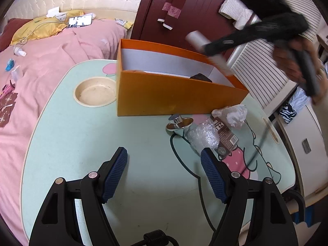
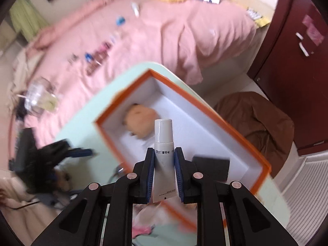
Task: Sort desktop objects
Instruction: 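Reach into the box and grasp the white tube with the right gripper, then set the white tube on the table and open the right gripper, then grasp the clear heart-shaped piece in the box with the left gripper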
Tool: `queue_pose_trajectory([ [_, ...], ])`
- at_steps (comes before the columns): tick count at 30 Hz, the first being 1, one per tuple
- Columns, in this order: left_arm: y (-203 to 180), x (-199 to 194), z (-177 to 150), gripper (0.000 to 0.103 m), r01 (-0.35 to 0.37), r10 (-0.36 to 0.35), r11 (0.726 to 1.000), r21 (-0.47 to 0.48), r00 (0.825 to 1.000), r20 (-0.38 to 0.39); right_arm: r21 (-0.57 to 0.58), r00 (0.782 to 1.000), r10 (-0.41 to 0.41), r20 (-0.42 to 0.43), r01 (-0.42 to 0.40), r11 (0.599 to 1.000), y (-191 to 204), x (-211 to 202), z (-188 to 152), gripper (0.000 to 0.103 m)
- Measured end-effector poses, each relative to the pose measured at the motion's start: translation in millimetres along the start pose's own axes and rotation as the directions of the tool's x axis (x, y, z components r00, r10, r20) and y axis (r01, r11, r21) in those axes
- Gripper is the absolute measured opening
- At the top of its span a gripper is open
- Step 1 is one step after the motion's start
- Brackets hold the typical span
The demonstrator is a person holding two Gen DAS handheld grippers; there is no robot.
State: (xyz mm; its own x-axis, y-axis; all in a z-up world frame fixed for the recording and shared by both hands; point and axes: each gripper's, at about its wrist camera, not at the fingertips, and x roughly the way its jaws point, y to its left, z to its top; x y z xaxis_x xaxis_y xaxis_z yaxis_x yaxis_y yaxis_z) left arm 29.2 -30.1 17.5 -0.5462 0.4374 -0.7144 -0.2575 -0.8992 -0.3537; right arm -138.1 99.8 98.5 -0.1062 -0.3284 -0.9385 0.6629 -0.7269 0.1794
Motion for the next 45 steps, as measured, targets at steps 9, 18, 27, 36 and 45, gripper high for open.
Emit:
queue_pose_trajectory([
  [9, 13, -2, 8, 0.075, -0.004, 0.003, 0.999, -0.044, 0.999, -0.035, 0.153, 0.998, 0.045, 0.042, -0.051, 0.987, 24, -11, -88, 0.019],
  [18, 5, -18, 50, 0.075, -0.051, 0.051, 0.998, 0.038, 0.999, 0.008, 0.339, 0.993, -0.111, 0.043, 0.09, 0.937, 10, 18, -143, 0.019],
  [27, -26, 8, 119, 0.074, 0.012, 0.002, 0.991, 0.132, 0.995, -0.1, 0.518, 0.922, -0.186, 0.339, -0.018, 0.855, 5, 1, -169, 0.04],
  [36, -60, 112, 179, 0.035, 0.011, 0.223, 0.915, 0.404, 0.82, -0.527, 0.552, 0.872, -0.142, 0.468, -0.163, 0.818, 7, 7, -195, 0.04],
  [45, -64, 159, 153, 0.035, -0.001, 0.359, 0.886, 0.463, 0.632, -0.687, 0.566, 0.85, -0.071, 0.522, -0.283, 0.774, -8, 3, -200, 0.044],
])
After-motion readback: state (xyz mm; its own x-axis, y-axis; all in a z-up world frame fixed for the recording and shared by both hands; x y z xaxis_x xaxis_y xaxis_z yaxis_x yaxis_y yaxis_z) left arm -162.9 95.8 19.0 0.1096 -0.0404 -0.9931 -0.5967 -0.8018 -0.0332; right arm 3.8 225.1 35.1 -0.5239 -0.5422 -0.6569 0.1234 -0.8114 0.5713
